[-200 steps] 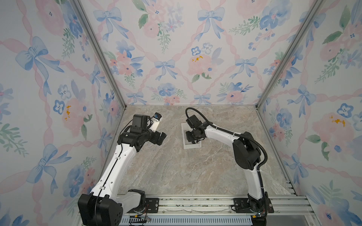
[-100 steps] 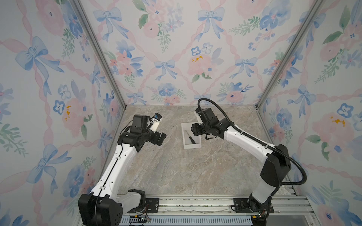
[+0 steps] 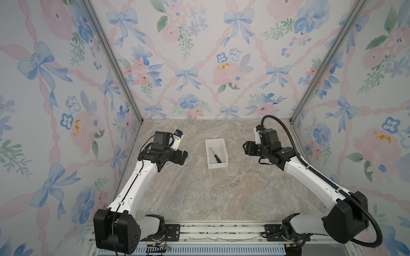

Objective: Put the screwdriver in the bin
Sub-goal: Place the screwdriver into the bin, then reset both arms

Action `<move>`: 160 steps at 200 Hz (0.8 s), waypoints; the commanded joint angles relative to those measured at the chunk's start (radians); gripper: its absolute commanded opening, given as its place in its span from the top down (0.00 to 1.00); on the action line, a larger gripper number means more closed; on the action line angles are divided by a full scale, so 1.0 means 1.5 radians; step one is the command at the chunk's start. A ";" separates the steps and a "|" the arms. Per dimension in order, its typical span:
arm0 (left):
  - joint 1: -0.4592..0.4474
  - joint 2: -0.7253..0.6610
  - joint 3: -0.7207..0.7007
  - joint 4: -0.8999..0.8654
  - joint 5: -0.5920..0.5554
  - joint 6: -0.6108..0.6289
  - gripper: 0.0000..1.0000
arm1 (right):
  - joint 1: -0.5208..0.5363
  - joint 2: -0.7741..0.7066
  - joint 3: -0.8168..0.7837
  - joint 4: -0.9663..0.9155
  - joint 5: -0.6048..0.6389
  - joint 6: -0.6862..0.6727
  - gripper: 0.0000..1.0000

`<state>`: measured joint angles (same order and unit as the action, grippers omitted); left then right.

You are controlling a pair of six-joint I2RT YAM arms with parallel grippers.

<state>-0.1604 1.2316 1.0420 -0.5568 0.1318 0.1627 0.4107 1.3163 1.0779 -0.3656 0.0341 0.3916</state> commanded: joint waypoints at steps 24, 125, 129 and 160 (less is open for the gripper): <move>0.036 -0.048 -0.126 0.213 -0.065 -0.088 0.02 | -0.071 -0.032 -0.067 0.070 -0.037 -0.035 0.30; 0.124 -0.012 -0.443 0.789 -0.098 -0.165 0.02 | -0.157 -0.109 -0.288 0.329 0.026 -0.133 0.19; 0.124 -0.002 -0.448 0.809 -0.101 -0.166 0.02 | -0.161 -0.106 -0.290 0.331 0.025 -0.137 0.19; 0.128 0.085 -0.490 0.964 -0.111 -0.172 0.02 | -0.184 -0.109 -0.338 0.388 0.079 -0.193 0.19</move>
<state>0.0216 1.2819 0.3542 0.6178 -0.0120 -0.0727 0.1555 1.1618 0.6254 0.0940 0.0845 0.1829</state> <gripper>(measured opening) 0.979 0.813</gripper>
